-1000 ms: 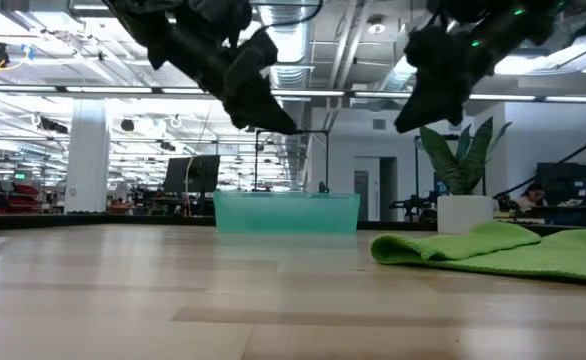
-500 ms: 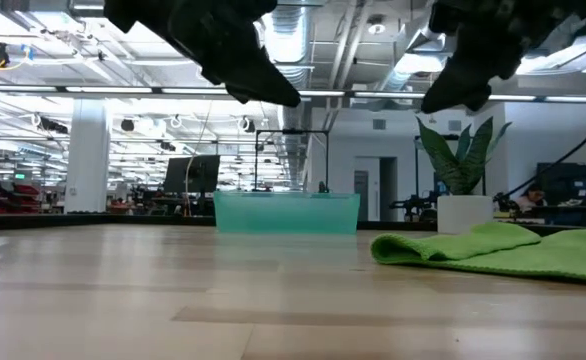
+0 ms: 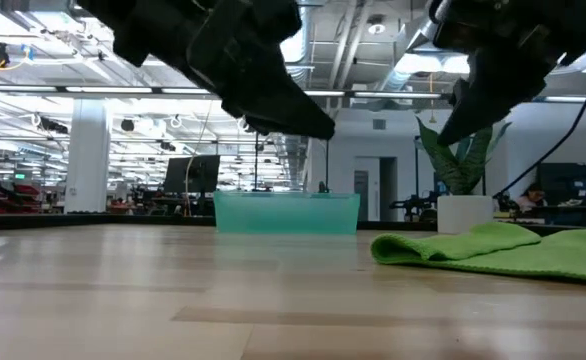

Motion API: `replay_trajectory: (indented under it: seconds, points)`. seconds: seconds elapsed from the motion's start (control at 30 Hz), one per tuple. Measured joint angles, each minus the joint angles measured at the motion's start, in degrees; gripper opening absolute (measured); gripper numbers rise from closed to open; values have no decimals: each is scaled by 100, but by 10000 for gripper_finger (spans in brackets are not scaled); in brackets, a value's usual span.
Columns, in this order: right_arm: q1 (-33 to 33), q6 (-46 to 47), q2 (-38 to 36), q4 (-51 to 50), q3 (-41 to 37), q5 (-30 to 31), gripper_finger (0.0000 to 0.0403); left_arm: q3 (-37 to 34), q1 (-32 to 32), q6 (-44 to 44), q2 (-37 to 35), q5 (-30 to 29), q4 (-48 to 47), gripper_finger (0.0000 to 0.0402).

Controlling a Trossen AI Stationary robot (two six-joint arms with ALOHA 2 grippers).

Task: Roll microfiber towels into tight, uniform cylinder then place into a basket
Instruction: Fold the green microfiber cloth

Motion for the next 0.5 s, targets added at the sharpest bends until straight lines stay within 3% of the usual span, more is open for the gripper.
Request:
replay_trajectory:
  seconds: [0.27,0.5]
  points:
    - [-155,186,-76,230,3,33,95,63,-85,157,518,355,959,187]
    - [-152,188,-55,253,4,36,95,823,-446,1354,1343,46,954,192]
